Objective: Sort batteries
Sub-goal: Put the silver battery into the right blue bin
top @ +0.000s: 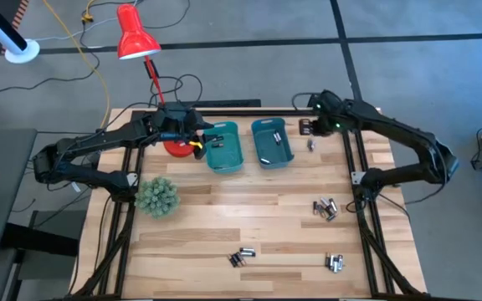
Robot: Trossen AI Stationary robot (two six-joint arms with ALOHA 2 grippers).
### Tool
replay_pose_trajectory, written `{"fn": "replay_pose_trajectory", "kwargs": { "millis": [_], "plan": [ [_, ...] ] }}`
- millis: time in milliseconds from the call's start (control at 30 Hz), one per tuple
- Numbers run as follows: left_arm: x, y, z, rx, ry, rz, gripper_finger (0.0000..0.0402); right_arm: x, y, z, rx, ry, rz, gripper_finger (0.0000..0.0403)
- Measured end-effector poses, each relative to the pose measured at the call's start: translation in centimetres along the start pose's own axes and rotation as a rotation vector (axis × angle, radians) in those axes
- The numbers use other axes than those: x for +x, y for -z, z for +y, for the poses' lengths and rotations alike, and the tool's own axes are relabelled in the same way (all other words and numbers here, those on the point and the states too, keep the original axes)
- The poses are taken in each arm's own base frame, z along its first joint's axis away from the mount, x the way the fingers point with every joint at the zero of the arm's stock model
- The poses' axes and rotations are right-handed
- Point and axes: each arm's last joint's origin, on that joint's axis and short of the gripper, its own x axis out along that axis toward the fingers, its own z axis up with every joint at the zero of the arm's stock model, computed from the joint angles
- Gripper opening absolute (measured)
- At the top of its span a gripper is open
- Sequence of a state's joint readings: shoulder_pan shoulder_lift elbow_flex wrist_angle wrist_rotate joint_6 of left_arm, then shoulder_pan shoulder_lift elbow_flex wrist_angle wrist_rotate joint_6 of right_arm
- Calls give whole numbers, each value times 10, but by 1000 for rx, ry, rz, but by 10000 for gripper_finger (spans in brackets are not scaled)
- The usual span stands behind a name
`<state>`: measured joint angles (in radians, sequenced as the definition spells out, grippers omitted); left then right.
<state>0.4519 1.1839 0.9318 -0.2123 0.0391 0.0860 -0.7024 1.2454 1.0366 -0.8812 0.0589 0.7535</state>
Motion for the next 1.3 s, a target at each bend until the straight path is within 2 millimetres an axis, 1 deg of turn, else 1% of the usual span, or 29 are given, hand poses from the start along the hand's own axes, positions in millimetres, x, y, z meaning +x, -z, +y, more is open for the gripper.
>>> {"fn": "replay_pose_trajectory", "kwargs": {
  "millis": [133,233,300,400,500,567,700,800,867,1000,1100,1300],
  "plan": [
    [0,0,0,0,0,0,178,-5,-15,32,-89,-46,-17,12],
    [0,0,0,0,0,1,178,2,-24,57,-170,-56,-4,12],
    [0,0,0,0,0,1,178,10,-28,73,-225,-60,9,12],
    [0,2,0,5,2,17,178,29,-31,97,-310,-56,42,12],
    [0,4,-1,38,27,44,178,51,-31,115,-382,-50,88,12],
    [0,7,-2,64,49,64,178,67,-30,123,-417,-59,134,12],
    [0,8,-2,73,55,82,178,99,-26,130,-453,-38,216,12],
    [0,8,-3,77,59,82,178,119,-22,127,-459,5,273,12],
    [0,8,-6,98,73,80,178,129,-19,125,-460,35,308,14],
    [0,8,-10,111,93,78,178,142,-15,123,-472,61,344,34],
    [0,8,-11,119,96,78,178,147,-13,123,-490,70,360,55],
    [0,8,-13,123,101,77,178,148,-13,123,-490,69,358,90]
  ]
}}
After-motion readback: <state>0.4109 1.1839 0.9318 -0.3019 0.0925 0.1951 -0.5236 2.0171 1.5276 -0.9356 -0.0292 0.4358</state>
